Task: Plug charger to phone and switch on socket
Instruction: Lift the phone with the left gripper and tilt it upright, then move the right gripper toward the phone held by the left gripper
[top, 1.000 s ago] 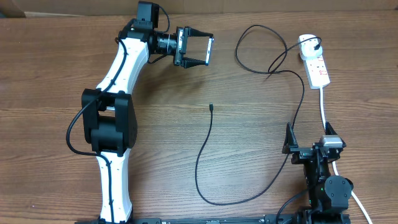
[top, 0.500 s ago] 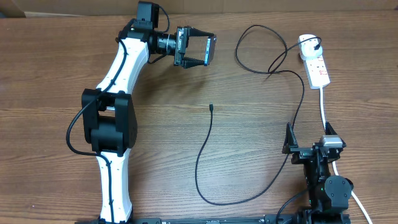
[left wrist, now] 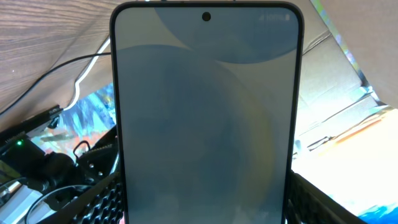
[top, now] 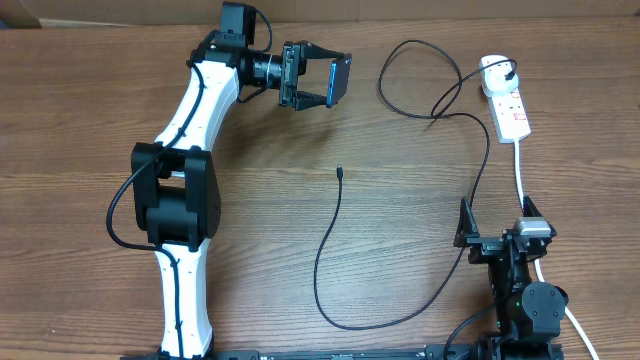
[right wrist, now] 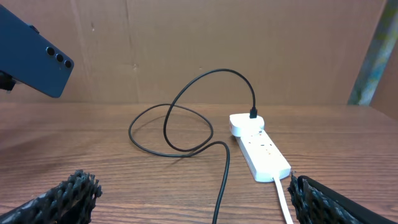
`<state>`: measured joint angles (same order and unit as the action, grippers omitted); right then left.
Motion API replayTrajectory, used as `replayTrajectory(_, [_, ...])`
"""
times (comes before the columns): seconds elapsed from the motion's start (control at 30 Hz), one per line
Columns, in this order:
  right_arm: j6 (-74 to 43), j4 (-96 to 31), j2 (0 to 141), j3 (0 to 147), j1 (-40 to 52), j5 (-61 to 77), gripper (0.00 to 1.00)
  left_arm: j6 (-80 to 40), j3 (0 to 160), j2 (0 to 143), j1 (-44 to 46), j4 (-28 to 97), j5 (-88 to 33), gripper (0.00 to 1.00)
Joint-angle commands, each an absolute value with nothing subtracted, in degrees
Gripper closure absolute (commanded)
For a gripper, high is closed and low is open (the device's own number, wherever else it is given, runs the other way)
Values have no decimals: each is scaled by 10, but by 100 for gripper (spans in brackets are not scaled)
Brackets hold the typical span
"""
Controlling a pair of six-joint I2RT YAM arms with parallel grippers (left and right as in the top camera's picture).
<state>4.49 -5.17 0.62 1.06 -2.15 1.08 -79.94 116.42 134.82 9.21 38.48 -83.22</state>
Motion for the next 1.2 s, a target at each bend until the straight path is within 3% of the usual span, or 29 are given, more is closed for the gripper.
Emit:
replayTrajectory(0.0, [46,-49,2,5,-20,7,0,-775,1181,1325,86,381,-864,39])
replayTrajectory(0.47, [46,-48,2,5,-20,7,0,-666,1181,1256,86,456,-814,39])
replayTrajectory(0.63, [46,-49,2,5,-20,7,0,-592,1181,1221,86,571,-696,39])
replayTrajectory(0.77, [46,-48,2,5,-20,7,0,-592,1181,1213,86,631,-606,37])
replayTrajectory(1.17, [46,-49,2,5,-20,7,0,-605,1181,1213,85,630,-605,36])
